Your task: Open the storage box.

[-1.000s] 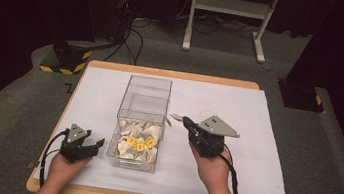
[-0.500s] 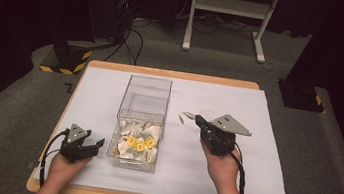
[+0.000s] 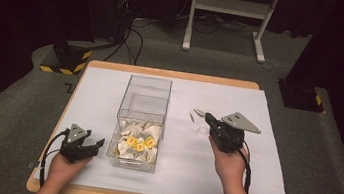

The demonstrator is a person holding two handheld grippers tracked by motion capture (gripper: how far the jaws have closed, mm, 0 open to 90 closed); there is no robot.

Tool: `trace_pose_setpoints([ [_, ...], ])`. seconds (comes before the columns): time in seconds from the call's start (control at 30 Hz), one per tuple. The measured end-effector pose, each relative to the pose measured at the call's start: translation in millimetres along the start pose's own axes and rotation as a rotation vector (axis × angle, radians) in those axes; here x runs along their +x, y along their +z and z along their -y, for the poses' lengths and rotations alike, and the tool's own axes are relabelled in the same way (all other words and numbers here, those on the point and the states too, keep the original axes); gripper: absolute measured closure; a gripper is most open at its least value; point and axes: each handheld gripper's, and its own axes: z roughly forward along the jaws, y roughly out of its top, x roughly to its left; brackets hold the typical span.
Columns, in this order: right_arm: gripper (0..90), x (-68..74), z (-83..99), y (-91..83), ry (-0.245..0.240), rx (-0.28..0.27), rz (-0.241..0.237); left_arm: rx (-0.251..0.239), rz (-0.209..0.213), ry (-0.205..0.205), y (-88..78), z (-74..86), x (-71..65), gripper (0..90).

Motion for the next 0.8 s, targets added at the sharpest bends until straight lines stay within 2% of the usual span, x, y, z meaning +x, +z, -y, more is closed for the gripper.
trace_pose_setpoints([
  [0.8, 90.0, -30.9, 7.3, 3.1, 0.042, 0.028, 0.085, 0.004, 0.001, 0.003, 0.1, 0.0, 0.2, 35.5],
])
